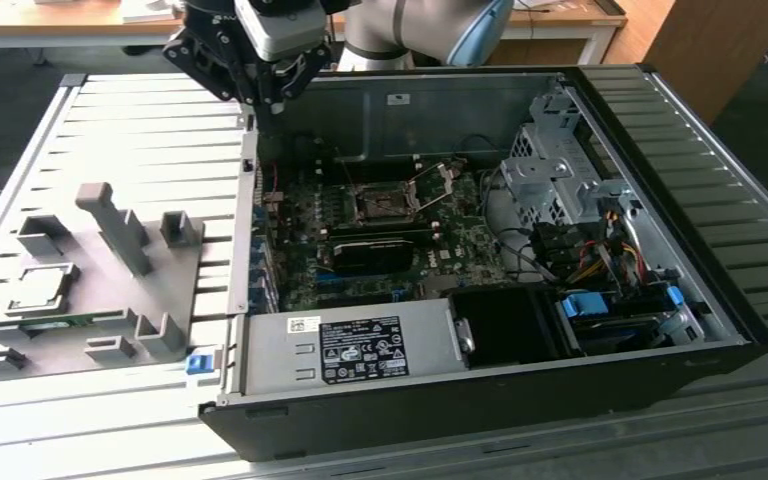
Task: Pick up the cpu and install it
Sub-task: 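Reach for the cpu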
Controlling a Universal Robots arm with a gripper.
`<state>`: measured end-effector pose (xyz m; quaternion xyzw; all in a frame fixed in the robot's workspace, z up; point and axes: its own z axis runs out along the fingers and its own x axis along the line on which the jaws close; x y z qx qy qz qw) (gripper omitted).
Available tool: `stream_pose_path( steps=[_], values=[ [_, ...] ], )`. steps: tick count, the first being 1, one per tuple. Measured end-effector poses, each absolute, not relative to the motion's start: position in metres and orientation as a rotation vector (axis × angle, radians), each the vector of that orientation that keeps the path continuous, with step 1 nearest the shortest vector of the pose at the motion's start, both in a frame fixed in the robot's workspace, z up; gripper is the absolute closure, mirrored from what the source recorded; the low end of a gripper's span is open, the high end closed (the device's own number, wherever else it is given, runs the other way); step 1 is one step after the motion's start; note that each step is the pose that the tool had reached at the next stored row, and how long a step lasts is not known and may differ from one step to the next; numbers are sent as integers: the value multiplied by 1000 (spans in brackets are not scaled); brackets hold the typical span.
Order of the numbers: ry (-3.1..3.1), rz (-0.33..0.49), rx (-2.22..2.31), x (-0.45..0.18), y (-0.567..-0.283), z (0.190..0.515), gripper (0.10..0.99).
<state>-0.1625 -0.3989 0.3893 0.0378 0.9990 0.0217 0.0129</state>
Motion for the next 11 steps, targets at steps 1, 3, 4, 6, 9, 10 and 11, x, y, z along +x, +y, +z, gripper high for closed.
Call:
stream_pose_path(
  steps=[1,3,4,6,9,10,11],
  values=[
    [3113,68,118,-163,-399,389,980],
    [3113,68,118,-164,-399,389,980],
    [3113,68,118,-164,-399,389,980],
    [3113,68,118,-165,-399,389,980],
    [3113,68,118,-166,-399,389,980],
    [3113,68,118,-167,-399,389,980],
    [3113,68,118,-167,-399,389,980]
  ],
)
